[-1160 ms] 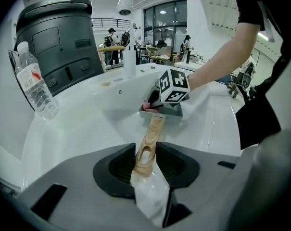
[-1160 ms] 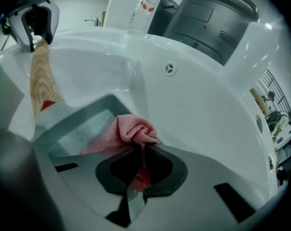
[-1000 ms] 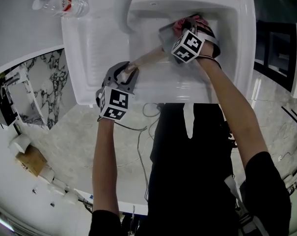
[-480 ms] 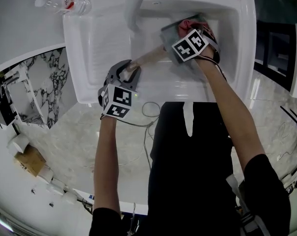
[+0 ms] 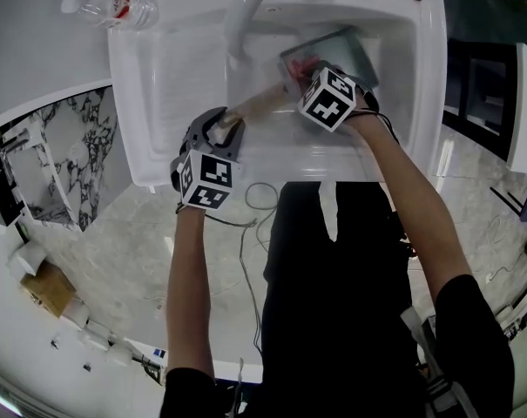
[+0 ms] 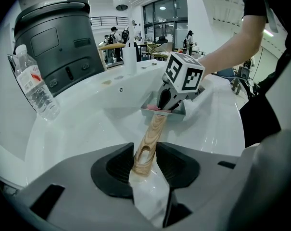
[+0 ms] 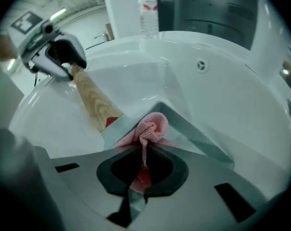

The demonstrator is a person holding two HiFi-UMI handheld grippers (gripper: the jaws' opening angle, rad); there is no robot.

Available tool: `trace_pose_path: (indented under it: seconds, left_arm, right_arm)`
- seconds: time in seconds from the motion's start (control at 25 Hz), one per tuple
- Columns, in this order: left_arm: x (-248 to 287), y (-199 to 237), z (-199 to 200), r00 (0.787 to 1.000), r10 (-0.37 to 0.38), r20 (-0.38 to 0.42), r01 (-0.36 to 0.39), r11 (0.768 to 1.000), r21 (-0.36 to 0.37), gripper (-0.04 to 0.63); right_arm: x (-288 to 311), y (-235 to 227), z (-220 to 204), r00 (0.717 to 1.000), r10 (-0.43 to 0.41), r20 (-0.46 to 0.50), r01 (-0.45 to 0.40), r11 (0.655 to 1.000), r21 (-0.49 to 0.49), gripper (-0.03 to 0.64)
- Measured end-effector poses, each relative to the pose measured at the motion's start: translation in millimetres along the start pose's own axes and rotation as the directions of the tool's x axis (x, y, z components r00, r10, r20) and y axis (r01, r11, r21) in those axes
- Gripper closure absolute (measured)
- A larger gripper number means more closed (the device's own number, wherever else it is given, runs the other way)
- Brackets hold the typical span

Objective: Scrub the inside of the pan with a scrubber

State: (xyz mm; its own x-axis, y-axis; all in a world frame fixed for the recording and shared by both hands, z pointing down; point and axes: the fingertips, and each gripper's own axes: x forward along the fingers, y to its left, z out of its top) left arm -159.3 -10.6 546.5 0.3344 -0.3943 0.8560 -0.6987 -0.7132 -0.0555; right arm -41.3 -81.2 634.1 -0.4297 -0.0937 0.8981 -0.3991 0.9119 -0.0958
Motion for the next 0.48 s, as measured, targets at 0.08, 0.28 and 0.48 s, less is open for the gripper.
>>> trace_pose_path:
  seconds: [0.08, 0.28, 0.48]
  left_arm:
    - [0, 0, 0, 1.000, -0.002, 0.001, 0.002, 1.000, -0.003, 0.446]
    - [0, 0, 1, 1.000, -0.001, 0.000, 0.001, 1.000, -0.005, 0.446]
    - [0, -1, 0, 1.000, 0.004, -0.005, -0.004, 1.000, -0.003, 0.446]
  right_arm:
    - [-1, -6, -9, 0.998, -0.055, -0.041, 0.049, 0.991, -0.123, 0.591]
    - [-1, -37, -37, 0.956, -0.271, -0.110, 0.227, 0.925, -0.304, 0.592]
    - [-6, -73, -55, 0.888, -0.435, -0.150, 0.372, 0.869, -0.326, 0.592]
